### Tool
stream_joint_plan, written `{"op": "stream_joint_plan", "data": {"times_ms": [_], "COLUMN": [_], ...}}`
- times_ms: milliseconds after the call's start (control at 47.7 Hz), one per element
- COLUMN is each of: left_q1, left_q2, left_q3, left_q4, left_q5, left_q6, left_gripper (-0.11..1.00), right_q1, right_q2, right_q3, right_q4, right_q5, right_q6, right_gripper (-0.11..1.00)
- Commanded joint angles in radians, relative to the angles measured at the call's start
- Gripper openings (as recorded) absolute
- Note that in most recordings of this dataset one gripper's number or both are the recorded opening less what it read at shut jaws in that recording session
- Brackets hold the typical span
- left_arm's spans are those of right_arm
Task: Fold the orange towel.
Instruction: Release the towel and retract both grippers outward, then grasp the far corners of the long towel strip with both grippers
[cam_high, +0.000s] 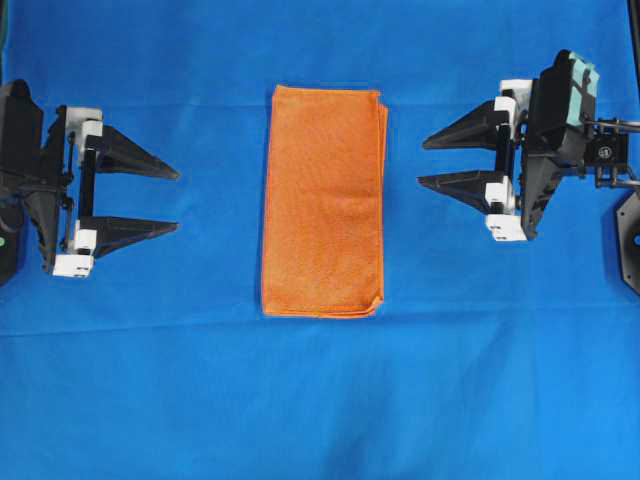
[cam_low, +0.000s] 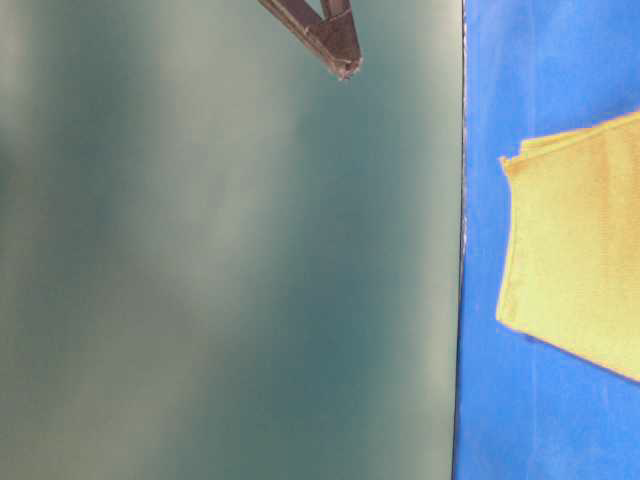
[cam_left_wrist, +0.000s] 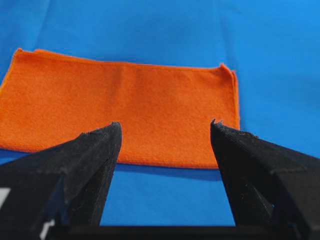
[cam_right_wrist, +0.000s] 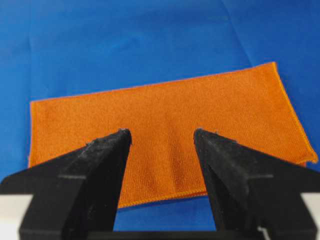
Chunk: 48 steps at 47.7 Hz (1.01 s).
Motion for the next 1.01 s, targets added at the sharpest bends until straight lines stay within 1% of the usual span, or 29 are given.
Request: {"op": "stream_joint_plan", "data": {"times_ms": [0,63,168,251,272,419,524,629,775,880,985], "left_q1": [0.018,0.040,0.098,0.147,0.160,0.225,0.273,0.318,0.353,0.374,0.393], "left_q2": [0.006,0.020,0.063,0.118,0.133,0.285,0.405,0.555,0.739,0.827,0.887], "left_q3": [-0.023,-0.037,-0.067,-0.091,-0.098,-0.176,-0.236,-0.302,-0.380,-0.422,-0.451], "left_q4": [0.003,0.003,0.003,0.003,0.003,0.003,0.003,0.003,0.003,0.003,0.003], "left_q5": [-0.026,-0.037,-0.049,-0.072,-0.077,-0.098,-0.114,-0.141,-0.183,-0.196,-0.201], "left_q6": [-0.003,0.000,0.009,0.015,0.018,0.032,0.035,0.041,0.043,0.043,0.043], "left_gripper": [0.66,0.66,0.66,0.67,0.68,0.75,0.80,0.83,0.83,0.83,0.83], "right_q1": [-0.031,-0.061,-0.114,-0.155,-0.164,-0.218,-0.253,-0.276,-0.284,-0.287,-0.290], "right_q2": [-0.003,0.008,0.048,0.104,0.120,0.213,0.285,0.354,0.453,0.512,0.574], "right_q3": [-0.026,-0.041,-0.078,-0.117,-0.126,-0.199,-0.235,-0.250,-0.265,-0.276,-0.296], "right_q4": [0.006,0.006,0.005,0.003,0.003,-0.003,-0.014,-0.014,-0.011,-0.009,-0.009], "right_q5": [-0.009,-0.008,0.012,0.038,0.046,0.120,0.141,0.129,0.086,0.051,0.023], "right_q6": [-0.002,-0.002,-0.003,-0.005,-0.006,-0.012,-0.012,-0.012,-0.012,-0.011,-0.011], "right_gripper": [0.59,0.59,0.59,0.59,0.59,0.59,0.59,0.59,0.59,0.59,0.59]}}
